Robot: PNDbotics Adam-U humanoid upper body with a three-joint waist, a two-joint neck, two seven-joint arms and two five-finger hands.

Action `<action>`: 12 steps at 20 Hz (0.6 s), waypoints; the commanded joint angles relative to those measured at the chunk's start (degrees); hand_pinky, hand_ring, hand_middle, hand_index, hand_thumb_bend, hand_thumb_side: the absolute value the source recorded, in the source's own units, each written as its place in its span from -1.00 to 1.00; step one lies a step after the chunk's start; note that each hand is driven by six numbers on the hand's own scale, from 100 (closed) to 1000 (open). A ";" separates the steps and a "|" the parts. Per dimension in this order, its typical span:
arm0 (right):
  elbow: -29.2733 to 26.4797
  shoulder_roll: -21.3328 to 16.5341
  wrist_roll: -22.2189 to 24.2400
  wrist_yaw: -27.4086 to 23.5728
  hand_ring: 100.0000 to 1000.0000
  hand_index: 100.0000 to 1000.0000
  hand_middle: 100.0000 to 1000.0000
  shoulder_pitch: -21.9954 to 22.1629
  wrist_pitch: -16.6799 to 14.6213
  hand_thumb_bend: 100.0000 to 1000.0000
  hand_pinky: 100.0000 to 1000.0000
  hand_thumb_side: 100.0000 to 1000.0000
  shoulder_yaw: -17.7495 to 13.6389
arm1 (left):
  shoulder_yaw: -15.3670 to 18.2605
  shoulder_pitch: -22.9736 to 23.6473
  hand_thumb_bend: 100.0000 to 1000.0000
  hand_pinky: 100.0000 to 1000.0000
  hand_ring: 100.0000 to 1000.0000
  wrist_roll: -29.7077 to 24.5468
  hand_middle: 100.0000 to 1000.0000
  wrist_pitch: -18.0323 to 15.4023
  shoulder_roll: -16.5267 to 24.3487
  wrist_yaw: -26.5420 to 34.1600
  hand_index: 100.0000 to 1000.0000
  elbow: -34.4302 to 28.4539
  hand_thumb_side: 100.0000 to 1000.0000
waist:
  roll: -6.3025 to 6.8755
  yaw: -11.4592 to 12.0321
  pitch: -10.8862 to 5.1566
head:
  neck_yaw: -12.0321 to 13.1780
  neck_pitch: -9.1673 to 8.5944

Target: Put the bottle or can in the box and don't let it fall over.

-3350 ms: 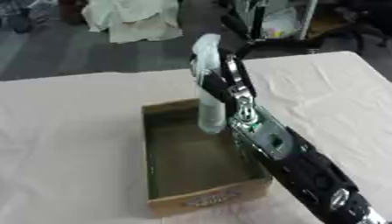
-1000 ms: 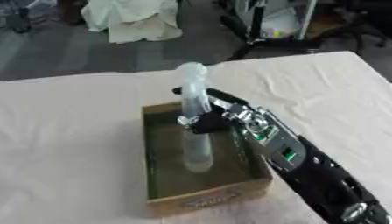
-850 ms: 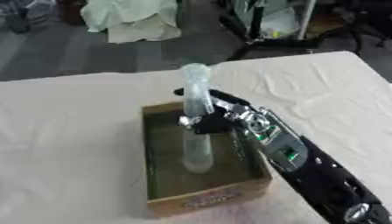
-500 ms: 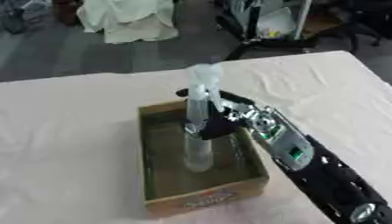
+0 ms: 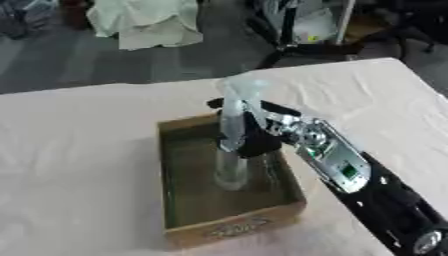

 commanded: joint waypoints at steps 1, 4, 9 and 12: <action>-1.34 -2.00 0.75 -1.85 1.00 1.00 1.00 -0.25 -0.80 -1.00 1.00 -0.60 -1.14 | 0.09 -0.28 -1.00 1.00 0.73 -0.27 0.97 -0.18 0.50 -0.61 0.52 -1.15 0.68 | 0.03 -0.09 -0.53 | 0.23 -0.21; -2.04 -2.76 0.42 -2.88 1.00 1.00 1.00 0.52 -1.35 -1.00 1.00 -0.53 -1.94 | 0.09 -0.21 -1.00 1.00 0.73 -0.37 0.98 -0.24 0.48 -0.79 0.52 -1.15 0.68 | 0.07 -0.21 -0.51 | 0.34 -0.33; -3.69 -4.29 -0.84 -4.34 1.00 1.00 1.00 2.26 -1.86 -1.00 1.00 -0.52 -3.58 | 0.08 -0.14 -1.00 1.00 0.73 -0.58 0.98 -0.27 0.42 -1.04 0.52 -1.15 0.68 | 0.14 -0.51 -0.50 | 0.74 -0.67; -4.83 -5.26 -1.91 -5.12 1.00 1.00 1.00 3.38 -1.99 -1.00 1.00 -0.53 -4.61 | 0.10 -0.07 -1.00 1.00 0.73 -0.60 0.98 -0.33 0.41 -1.16 0.52 -1.15 0.68 | 0.22 -0.66 -0.52 | 0.97 -0.74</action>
